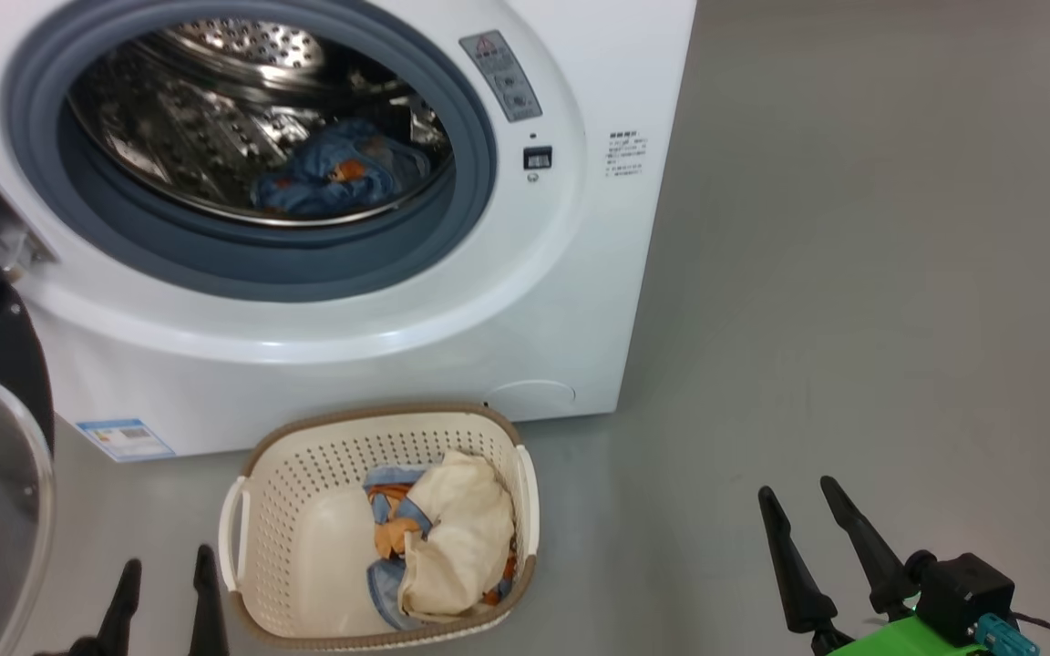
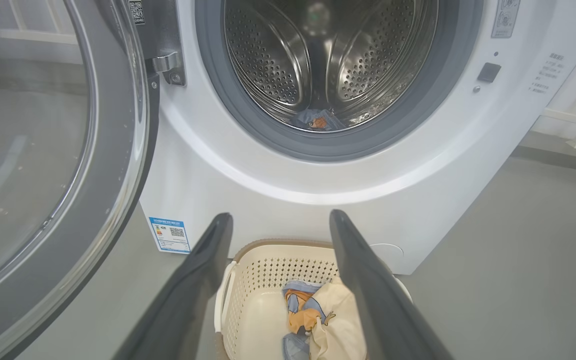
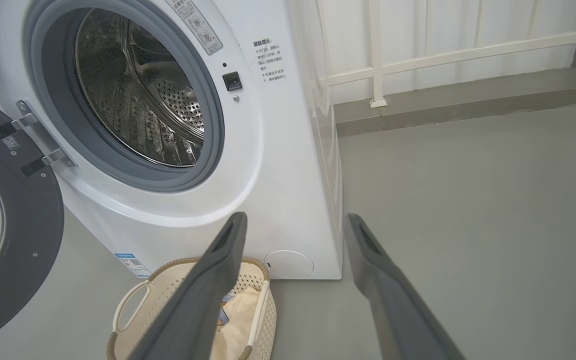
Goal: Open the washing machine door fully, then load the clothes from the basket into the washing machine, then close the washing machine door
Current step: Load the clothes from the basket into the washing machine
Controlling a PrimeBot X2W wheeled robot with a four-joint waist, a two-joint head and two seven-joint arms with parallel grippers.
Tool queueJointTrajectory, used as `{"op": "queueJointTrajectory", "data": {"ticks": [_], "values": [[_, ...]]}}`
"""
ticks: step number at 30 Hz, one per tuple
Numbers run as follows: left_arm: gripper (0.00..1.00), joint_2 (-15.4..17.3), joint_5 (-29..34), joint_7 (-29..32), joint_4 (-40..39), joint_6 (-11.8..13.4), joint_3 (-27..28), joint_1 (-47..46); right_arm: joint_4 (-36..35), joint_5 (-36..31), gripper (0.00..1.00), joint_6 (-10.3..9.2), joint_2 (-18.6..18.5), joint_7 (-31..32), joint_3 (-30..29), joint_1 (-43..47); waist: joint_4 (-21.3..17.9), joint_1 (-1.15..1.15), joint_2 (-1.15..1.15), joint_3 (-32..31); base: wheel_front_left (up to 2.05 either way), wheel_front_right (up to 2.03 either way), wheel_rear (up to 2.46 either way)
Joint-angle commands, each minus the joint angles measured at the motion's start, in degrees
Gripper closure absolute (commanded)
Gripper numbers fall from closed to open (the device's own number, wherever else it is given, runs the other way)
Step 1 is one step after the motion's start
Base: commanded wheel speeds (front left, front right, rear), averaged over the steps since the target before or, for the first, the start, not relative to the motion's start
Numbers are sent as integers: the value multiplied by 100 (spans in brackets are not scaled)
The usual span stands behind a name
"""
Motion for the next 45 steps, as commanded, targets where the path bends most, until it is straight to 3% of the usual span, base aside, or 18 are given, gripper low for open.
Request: {"op": "queueJointTrajectory", "data": {"ticks": [1,13,24,45], "values": [[0,28,-50,-37,-50,-17,149,-282,-137,88,0,10,-9,-28,153,-230,-47,0,0,221,0,0,0],[0,55,-30,-37,916,-222,-114,-1413,-198,139,0,10,-9,-28,277,-619,-317,0,0,1012,0,0,0],[0,320,-97,-37,1892,-269,-674,-2633,-256,155,0,10,-9,-28,398,-979,-485,0,0,1763,0,0,0],[0,831,-1066,-37,3696,-271,-1878,-4409,-378,194,0,10,-9,-28,365,-1367,-678,0,0,3265,0,0,0]]}}
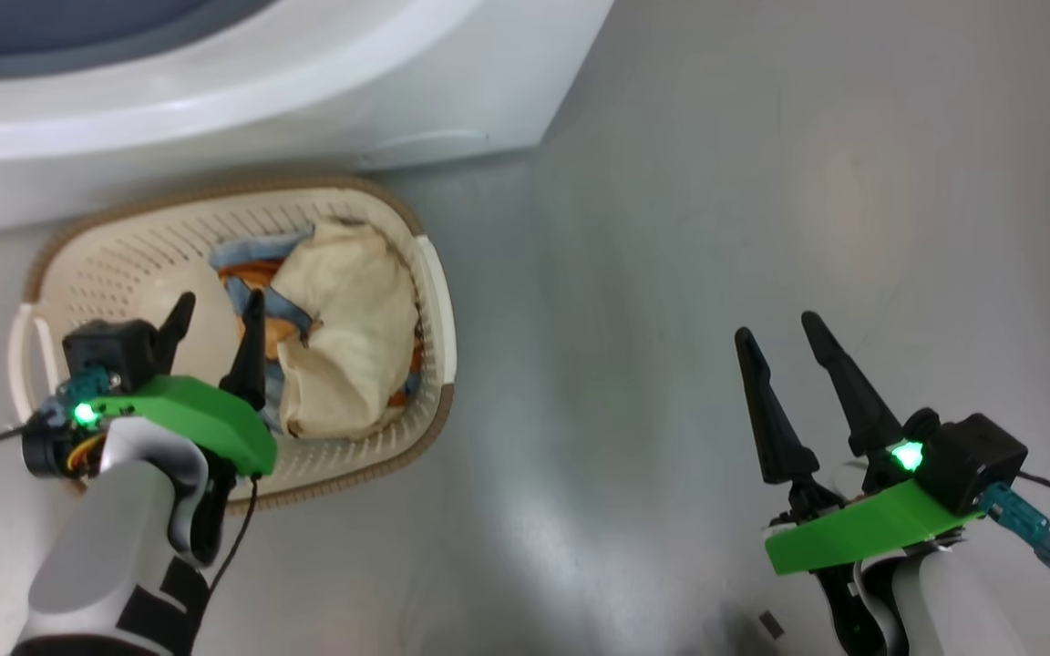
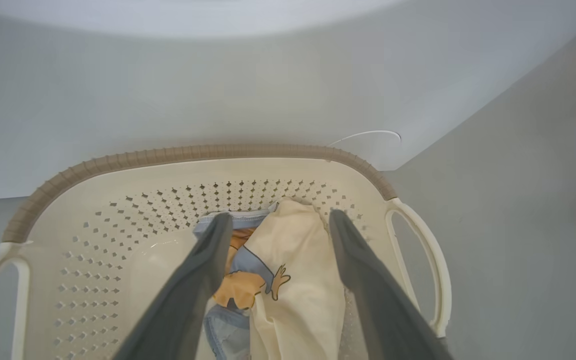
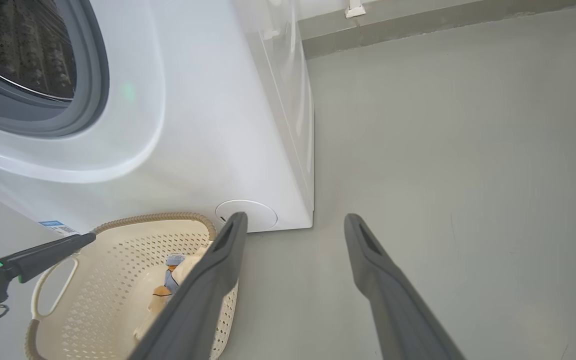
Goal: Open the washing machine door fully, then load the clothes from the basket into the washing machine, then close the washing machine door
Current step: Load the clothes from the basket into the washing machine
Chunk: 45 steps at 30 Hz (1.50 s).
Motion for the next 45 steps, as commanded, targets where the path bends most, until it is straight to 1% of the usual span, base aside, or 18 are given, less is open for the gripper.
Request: {"op": "queueJointTrajectory", "data": {"ticks": [1,12,16,22,26,35,39,45], "values": [[0,210,-49,-37,-25,-15,75,-93,-100,3,0,10,1,-28,129,-5,-21,0,0,350,0,0,0],[0,328,-497,-37,403,-15,-327,-584,53,28,0,10,1,-28,93,-202,7,0,0,1087,0,0,0],[0,367,-685,-15,657,-15,-595,-746,16,28,0,10,1,-28,93,-262,12,0,0,1294,0,0,0],[0,457,-1106,330,900,-15,-1072,-1040,-37,65,0,10,1,-28,152,-299,-19,0,0,1523,0,0,0],[0,534,-1272,615,1090,-15,-1338,-1254,-45,106,0,10,1,-28,197,-306,-58,0,0,1614,0,0,0],[0,465,-1710,1213,1415,-15,-1658,-1709,-76,245,0,10,1,-28,278,-342,-214,0,0,1782,0,0,0],[0,515,-1672,1366,1648,-15,-1789,-1949,-94,322,0,10,1,-28,328,-359,-288,0,0,1912,0,0,0],[0,546,-1595,1374,1901,-15,-1887,-2212,-143,404,0,10,1,-28,356,-374,-387,0,0,2111,0,0,0]]}}
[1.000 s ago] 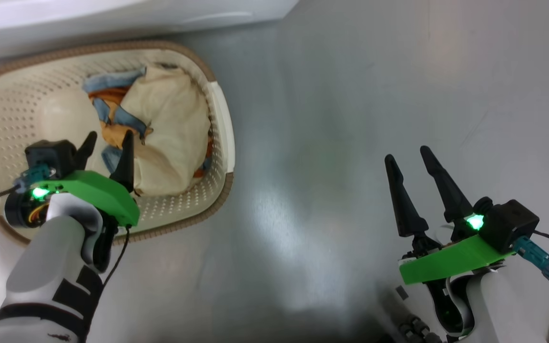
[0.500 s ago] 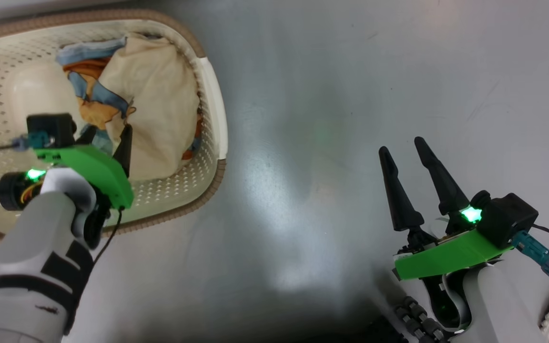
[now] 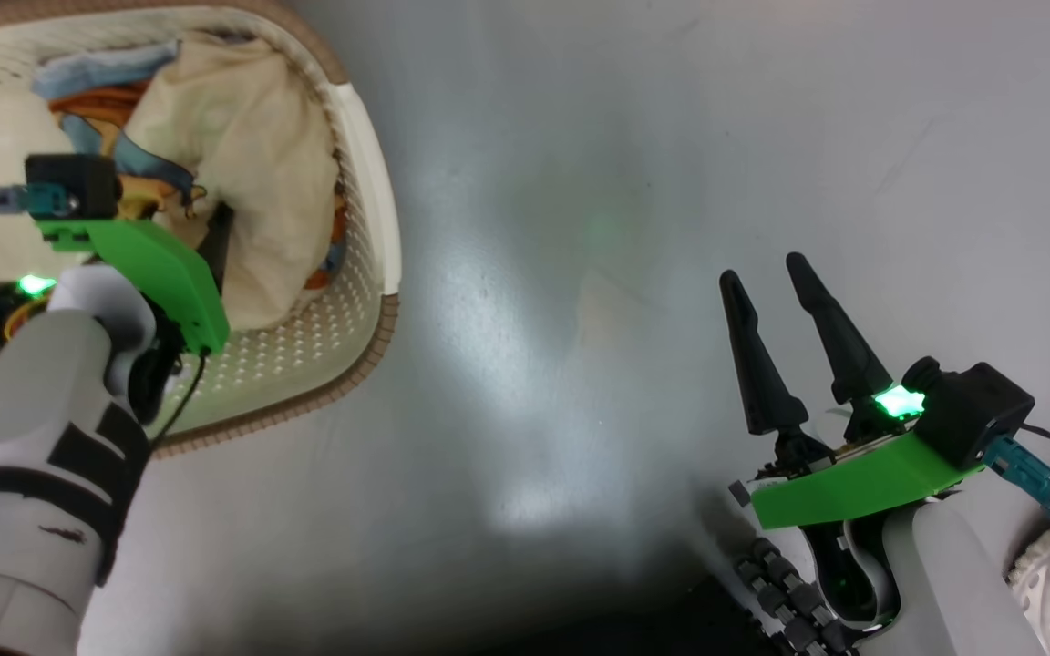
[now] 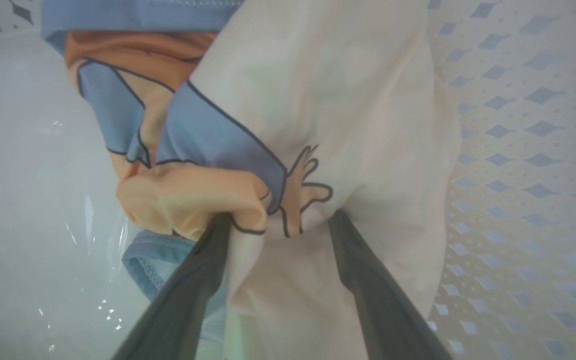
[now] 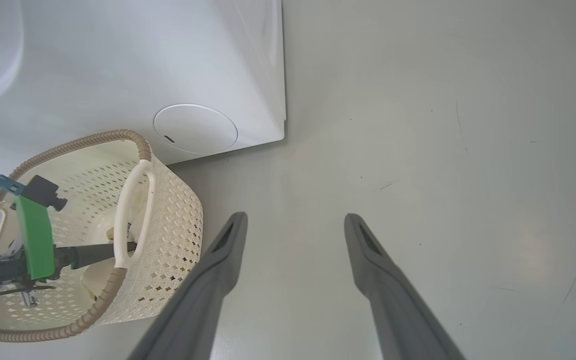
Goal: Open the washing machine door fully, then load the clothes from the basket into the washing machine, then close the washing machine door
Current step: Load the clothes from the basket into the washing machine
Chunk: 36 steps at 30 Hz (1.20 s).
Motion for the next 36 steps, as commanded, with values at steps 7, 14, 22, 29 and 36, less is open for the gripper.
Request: {"op": "queueJointTrajectory", "data": {"ticks": [7,14,22,29,36], "values": [[0,295,138,-61,230,9,-12,-236,-171,127,0,10,2,-28,211,132,-174,-1,0,327,0,0,0],[64,399,348,-280,482,255,-145,-571,-209,203,0,10,2,-28,257,166,-278,-1,0,442,0,0,0],[100,353,369,-411,668,230,-227,-597,-186,235,0,10,2,-28,214,115,-262,-1,0,357,0,0,0],[100,348,378,-766,744,139,-315,-313,-166,179,0,10,2,-28,90,65,-122,-1,0,41,0,0,0],[100,164,242,-1221,681,51,-296,136,-110,39,0,10,2,-28,-37,24,120,-1,0,-460,0,0,0]]}}
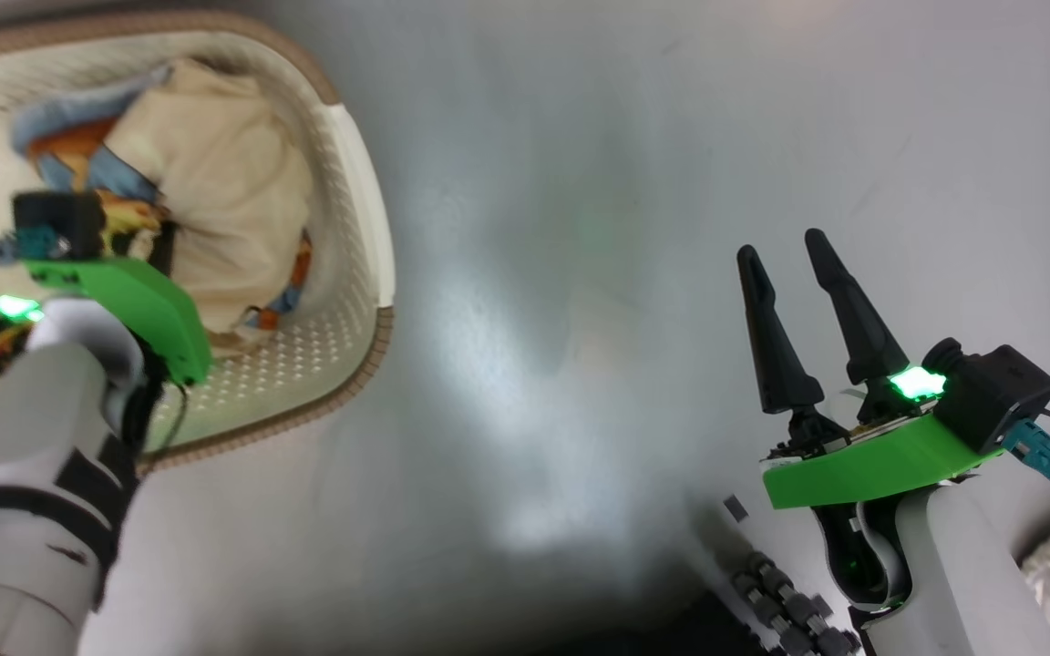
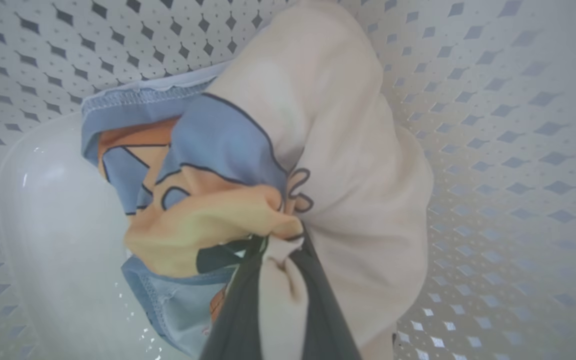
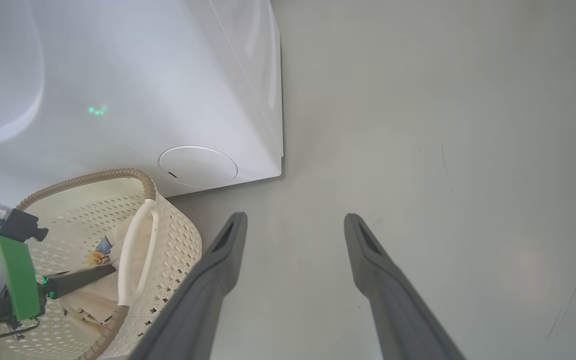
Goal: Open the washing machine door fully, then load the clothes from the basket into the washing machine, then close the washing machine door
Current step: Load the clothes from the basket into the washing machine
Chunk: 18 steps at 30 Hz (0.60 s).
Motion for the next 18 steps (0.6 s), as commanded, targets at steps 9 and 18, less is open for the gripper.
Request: {"op": "queueJointTrajectory", "data": {"ticks": [9,18], "values": [[100,49,-223,-302,-535,-69,266,798,81,-188,0,10,-1,-27,-18,220,511,0,0,-995,0,0,0],[100,149,71,-308,-2130,27,1180,1863,311,-300,0,10,-1,-27,-65,379,825,0,0,-1847,0,0,0]]}}
